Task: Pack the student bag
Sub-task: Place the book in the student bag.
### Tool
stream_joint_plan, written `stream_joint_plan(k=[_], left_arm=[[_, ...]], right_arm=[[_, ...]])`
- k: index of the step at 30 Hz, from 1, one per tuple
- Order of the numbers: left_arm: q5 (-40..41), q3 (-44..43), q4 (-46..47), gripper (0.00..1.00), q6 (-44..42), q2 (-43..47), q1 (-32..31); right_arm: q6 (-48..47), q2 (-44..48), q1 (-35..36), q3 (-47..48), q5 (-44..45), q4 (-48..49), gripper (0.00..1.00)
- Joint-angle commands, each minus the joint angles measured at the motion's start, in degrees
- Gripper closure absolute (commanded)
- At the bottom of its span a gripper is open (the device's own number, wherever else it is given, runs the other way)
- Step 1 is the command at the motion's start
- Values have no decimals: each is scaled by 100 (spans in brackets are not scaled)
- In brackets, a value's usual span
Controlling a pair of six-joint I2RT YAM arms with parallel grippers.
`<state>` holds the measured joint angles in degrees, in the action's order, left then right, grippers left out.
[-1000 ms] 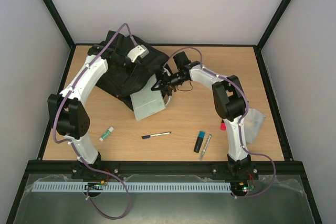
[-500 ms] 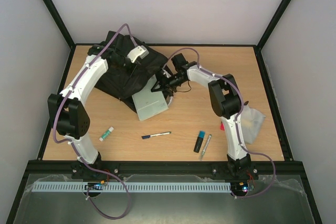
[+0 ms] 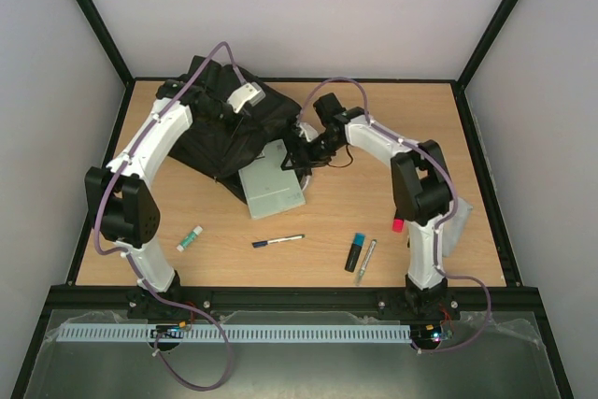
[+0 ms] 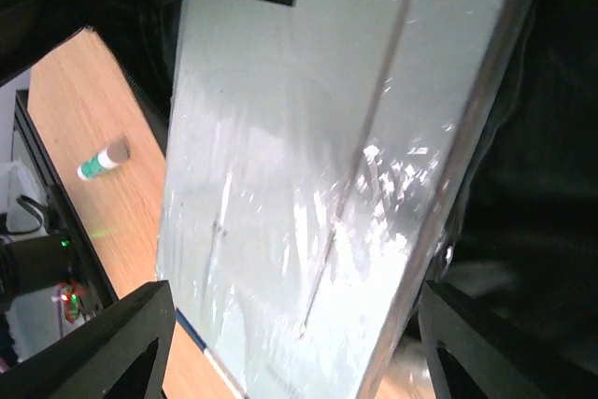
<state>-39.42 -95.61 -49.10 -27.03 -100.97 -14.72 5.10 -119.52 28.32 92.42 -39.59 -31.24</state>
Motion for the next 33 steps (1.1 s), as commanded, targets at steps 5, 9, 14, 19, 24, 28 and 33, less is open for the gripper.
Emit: stream_joint_plan(k=[5,9,14,19,24,28,33], left_arm=[[-711,-102,107,98,-194,-11,-79],[-750,-383,-6,98,-418,-309,-318],[-806,-932,-137,98,-626,-785,-693],[-821,-1539,-260,98,-806,-1259,-1129],[-812,-1974,-429,98,-1101,-1585,-1485],[-814,-2168,-668,98,-1267,-1644,-1638],[-663,-2098,-782,98,-1304,-1469,-1518]], right_arm=[[-681,1020,1,-967,421,-162,27],[-653,1438,-121,-1439,305,-140,27],[-1396,2228,-199,-1969,373,-350,29],[-2393,3122,-195,-2809,822,-512,30],[-3334,3892,-195,-3575,1168,-471,31],[-4082,4039,-183,-3604,1483,-603,31],[-5284,4304,-19,-3841,2041,-553,27]])
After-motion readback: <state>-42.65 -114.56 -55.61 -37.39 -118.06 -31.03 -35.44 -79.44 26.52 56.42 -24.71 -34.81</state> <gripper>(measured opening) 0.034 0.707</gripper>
